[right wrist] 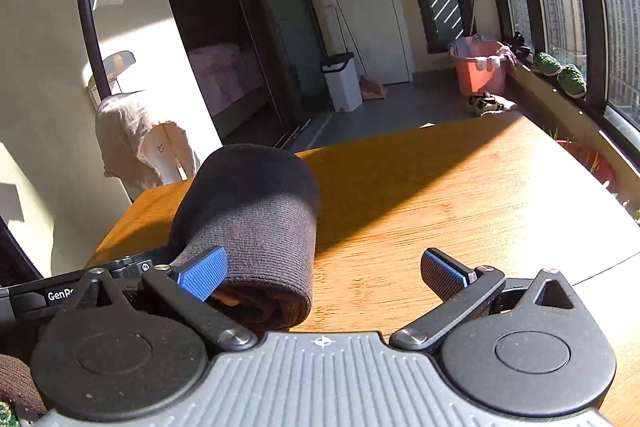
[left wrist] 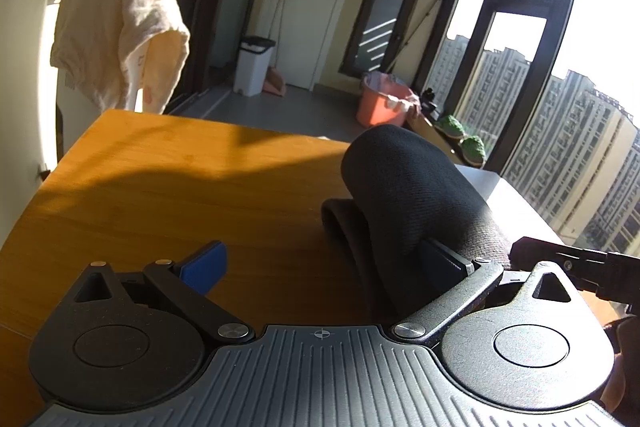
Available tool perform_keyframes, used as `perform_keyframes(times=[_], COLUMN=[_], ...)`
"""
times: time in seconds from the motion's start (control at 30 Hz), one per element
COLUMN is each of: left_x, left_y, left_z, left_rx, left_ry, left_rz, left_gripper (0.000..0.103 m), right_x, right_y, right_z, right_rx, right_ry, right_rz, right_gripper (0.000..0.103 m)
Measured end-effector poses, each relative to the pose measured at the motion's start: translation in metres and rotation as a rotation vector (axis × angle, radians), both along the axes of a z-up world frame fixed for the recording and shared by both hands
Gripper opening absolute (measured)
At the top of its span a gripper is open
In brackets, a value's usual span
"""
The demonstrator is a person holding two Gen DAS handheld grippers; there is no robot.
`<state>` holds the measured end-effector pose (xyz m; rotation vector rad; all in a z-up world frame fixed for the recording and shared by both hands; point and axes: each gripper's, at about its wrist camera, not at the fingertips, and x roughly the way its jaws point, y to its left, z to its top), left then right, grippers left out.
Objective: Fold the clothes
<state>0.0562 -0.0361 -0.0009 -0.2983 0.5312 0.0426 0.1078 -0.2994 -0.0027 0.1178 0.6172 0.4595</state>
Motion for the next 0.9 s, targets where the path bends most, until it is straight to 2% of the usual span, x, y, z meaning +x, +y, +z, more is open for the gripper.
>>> perform_keyframes(times=[0.03, 0.1, 0.17, 0.37, 0.47, 0.67, 0.8, 0.9], left_x=[0.001, 0.002, 0.003, 0.001, -0.001, -0.007, -0.01, -0.011], left_y=[-0.001, -0.003, -0.006, -0.004, -0.006, -0.004, 0.004, 0.01], left_z=[0.0, 0.0, 0.001, 0.002, 0.002, 0.003, 0.001, -0.001], left_rx=[0.005, 0.017, 0.039, 0.034, 0.044, 0.031, -0.026, -0.07], left_ry=[-0.001, -0.002, -0.007, -0.016, -0.021, -0.034, -0.033, -0.026], left_rz=[0.005, 0.015, 0.035, 0.052, 0.057, 0.073, 0.089, 0.103], left_gripper=[0.103, 0.103, 0.103, 0.103, 0.103, 0.103, 0.103, 0.103], right_x=[-0.005, -0.002, 0.004, -0.007, -0.012, -0.016, -0.016, -0.015], right_y=[0.0, 0.018, 0.027, 0.014, 0.011, 0.021, 0.034, 0.033], right_z=[-0.006, -0.012, -0.013, -0.012, -0.014, -0.016, -0.017, -0.017], right_rx=[-0.03, -0.179, -0.207, -0.133, -0.119, -0.191, -0.269, -0.266], right_ry=[0.016, 0.056, 0.054, 0.031, 0.058, 0.074, 0.072, 0.073], right_rz=[-0.012, -0.057, -0.061, -0.135, -0.131, -0.122, -0.106, -0.103], right_gripper=[0.103, 0.103, 0.103, 0.103, 0.103, 0.103, 0.103, 0.103])
